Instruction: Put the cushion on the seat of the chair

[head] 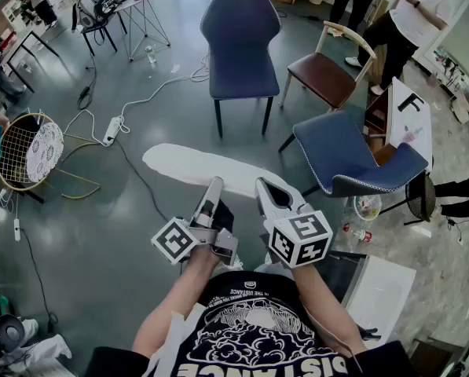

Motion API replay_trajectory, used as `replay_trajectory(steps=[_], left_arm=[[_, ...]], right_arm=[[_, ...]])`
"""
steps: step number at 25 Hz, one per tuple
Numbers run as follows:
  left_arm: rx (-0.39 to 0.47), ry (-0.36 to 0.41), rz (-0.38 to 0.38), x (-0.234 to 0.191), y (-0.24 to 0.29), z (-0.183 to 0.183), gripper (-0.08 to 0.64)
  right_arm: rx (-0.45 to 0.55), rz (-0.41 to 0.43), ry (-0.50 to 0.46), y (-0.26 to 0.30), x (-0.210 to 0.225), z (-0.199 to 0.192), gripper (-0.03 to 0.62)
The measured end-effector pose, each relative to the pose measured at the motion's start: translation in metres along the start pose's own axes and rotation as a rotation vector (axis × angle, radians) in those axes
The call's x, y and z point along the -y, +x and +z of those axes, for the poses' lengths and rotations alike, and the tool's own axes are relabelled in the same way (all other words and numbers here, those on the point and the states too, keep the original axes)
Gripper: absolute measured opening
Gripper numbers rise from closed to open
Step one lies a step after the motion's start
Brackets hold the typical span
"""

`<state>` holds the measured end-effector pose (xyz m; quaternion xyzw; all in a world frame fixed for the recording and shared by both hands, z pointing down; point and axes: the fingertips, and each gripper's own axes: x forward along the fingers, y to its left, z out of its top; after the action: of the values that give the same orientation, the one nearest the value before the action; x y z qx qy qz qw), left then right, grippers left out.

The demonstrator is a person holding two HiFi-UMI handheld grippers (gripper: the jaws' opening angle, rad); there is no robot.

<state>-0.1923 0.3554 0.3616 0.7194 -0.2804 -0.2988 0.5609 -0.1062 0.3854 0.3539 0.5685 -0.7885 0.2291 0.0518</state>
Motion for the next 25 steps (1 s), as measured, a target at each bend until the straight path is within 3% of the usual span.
replay_trajectory(steps=[16, 25], left_arm=[[-0.017, -0.027, -0.02, -0.013, 0.014, 0.033, 0.04], [0.016, -0.016, -0.014, -0.022, 0.046, 0.045, 0.04]], right_arm=[[-0.021, -0.012, 0.006, 0.033, -0.009, 0.003, -0.003], [-0.013, 0.018, 0.023, 0.059, 0.017, 0.013, -0.003]])
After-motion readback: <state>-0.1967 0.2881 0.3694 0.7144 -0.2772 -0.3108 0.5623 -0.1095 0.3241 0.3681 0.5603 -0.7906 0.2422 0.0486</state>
